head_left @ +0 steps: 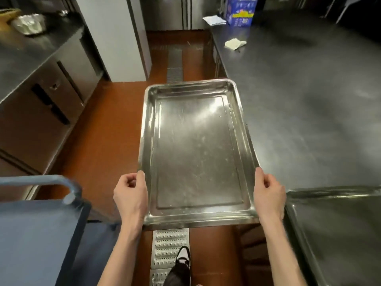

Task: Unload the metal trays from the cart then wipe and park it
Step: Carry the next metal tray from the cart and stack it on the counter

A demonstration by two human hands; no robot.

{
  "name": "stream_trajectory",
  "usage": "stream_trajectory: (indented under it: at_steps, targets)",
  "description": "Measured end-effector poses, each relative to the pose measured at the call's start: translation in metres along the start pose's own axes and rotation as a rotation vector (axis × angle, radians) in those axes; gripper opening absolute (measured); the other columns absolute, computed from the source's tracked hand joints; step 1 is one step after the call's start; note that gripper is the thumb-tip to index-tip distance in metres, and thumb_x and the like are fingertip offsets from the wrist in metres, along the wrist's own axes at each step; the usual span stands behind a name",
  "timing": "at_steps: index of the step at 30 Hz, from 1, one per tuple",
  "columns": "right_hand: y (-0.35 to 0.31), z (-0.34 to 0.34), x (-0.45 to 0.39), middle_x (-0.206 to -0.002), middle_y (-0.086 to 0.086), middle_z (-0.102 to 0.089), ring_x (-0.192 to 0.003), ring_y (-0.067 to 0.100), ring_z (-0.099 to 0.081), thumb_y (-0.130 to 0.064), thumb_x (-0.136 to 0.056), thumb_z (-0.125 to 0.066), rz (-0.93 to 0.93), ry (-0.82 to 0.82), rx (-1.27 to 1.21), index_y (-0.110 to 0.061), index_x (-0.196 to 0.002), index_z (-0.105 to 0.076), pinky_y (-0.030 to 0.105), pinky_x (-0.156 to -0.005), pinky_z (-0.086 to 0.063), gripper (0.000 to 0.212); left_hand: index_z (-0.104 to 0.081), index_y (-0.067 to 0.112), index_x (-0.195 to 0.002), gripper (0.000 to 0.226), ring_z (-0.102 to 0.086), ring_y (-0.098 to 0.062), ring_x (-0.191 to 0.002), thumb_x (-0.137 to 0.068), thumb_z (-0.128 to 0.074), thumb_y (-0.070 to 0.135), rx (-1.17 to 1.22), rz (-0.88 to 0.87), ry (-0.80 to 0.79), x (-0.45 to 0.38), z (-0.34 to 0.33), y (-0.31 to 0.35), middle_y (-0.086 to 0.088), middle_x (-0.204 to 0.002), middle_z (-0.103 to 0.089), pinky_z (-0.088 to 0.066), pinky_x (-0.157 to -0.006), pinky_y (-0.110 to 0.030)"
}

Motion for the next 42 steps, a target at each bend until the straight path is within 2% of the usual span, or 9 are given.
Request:
stream_trajectory:
  at_steps: [2,7,12,15,21,25,29,34,42]
  targets:
    - [0.003,0.005,-0.011,-0.07,0.006,-0.064,-0.072,0.03,-0.058,-0.051,-0.107,-0.05,-0.043,0.056,-0.003,-0.008,-0.077,-0.064,0.042,-0.072,-0.044,0.054,-0.069,0.023,-0.089,0.015,-0.06,-0.002,-0.073,-0.099,-0.064,0.033,-0.003,-0.013,-0.074,-0.012,-0.029,0.01,0.007,-0.085,-0.071,-0.04,-0.063,-0.019]
    - [0.008,0.017,-0.029,-0.065,0.005,-0.059,-0.067,0.019,-0.054,-0.05,-0.108,-0.049,-0.123,0.19,-0.004,-0.009,-0.07,-0.059,0.041,-0.07,-0.039,0.056,-0.066,0.025,-0.088,0.015,-0.058,-0.001,-0.072,-0.101,-0.063,0.03,-0.019,-0.067,-0.24,-0.035,-0.093,0.034,0.009,-0.083,-0.068,-0.04,-0.059,-0.01]
    - [0.018,0.035,-0.031,-0.064,-0.002,-0.06,-0.068,0.018,-0.056,-0.051,-0.106,-0.051,-0.208,0.333,-0.052,-0.016,-0.067,-0.058,0.039,-0.065,-0.043,0.053,-0.069,0.022,-0.089,0.013,-0.06,-0.007,-0.077,-0.098,-0.062,0.028,-0.031,-0.121,-0.396,-0.044,-0.149,0.053,0.007,-0.085,-0.069,-0.042,-0.067,-0.02]
    - [0.03,0.054,-0.028,-0.058,-0.004,-0.054,-0.061,0.012,-0.052,-0.052,-0.105,-0.051,-0.252,0.436,-0.051,-0.014,-0.063,-0.049,0.028,-0.063,-0.043,0.057,-0.069,0.024,-0.089,0.013,-0.063,-0.008,-0.079,-0.097,-0.061,0.03,-0.034,-0.157,-0.492,-0.036,-0.183,0.063,0.006,-0.085,-0.071,-0.045,-0.068,-0.023]
    - [0.061,0.097,-0.013,-0.05,-0.009,-0.048,-0.055,0.006,-0.047,-0.048,-0.105,-0.054,-0.36,0.641,-0.047,-0.014,-0.061,-0.041,0.032,-0.06,-0.041,0.057,-0.071,0.019,-0.095,0.017,-0.063,-0.014,-0.079,-0.099,-0.061,0.033,-0.032,-0.225,-0.693,0.004,-0.252,0.069,0.0,-0.087,-0.071,-0.047,-0.068,-0.029]
    - [0.091,0.131,0.001,-0.055,-0.001,-0.048,-0.057,0.015,-0.044,-0.048,-0.105,-0.056,-0.434,0.764,-0.035,-0.007,-0.064,-0.046,0.029,-0.062,-0.042,0.058,-0.07,0.022,-0.094,0.016,-0.065,-0.017,-0.082,-0.099,-0.062,0.034,-0.047,-0.255,-0.833,0.044,-0.293,0.07,-0.001,-0.089,-0.072,-0.053,-0.075,-0.035]
    - [0.117,0.16,0.011,-0.058,0.0,-0.052,-0.058,0.014,-0.048,-0.05,-0.101,-0.063,-0.506,0.844,-0.025,-0.014,-0.063,-0.05,0.028,-0.061,-0.041,0.053,-0.069,0.028,-0.099,0.005,-0.068,-0.015,-0.086,-0.095,-0.071,0.029,-0.096,-0.306,-0.983,0.088,-0.33,0.071,0.004,-0.091,-0.072,-0.053,-0.075,-0.029]
    - [0.148,0.192,0.022,-0.051,-0.005,-0.032,-0.05,0.016,-0.033,-0.035,-0.096,-0.076,-0.555,0.9,0.065,-0.023,-0.06,-0.033,0.032,-0.052,-0.031,0.057,-0.062,0.027,-0.096,0.022,-0.064,-0.018,-0.075,-0.088,-0.078,0.013,-0.22,-0.408,-1.168,0.141,-0.374,0.061,-0.001,-0.085,-0.068,-0.049,-0.065,-0.027]
    - [0.201,0.199,0.038,-0.047,-0.003,-0.037,-0.044,0.012,-0.039,-0.028,-0.099,-0.074,-0.607,0.98,0.03,-0.022,-0.061,-0.032,0.026,-0.048,-0.032,0.057,-0.053,0.017,-0.079,0.022,-0.041,-0.017,-0.058,-0.085,-0.069,0.003,-0.378,-0.593,-1.276,0.193,-0.424,0.047,0.002,-0.066,-0.049,-0.038,-0.056,-0.036]
Point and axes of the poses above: each hand's wrist, its own x-axis away from the middle knuckle, its own z-axis out of the back of the hand, y = z × x, the point moved 4 cm from there along -x, towards the middle knuckle
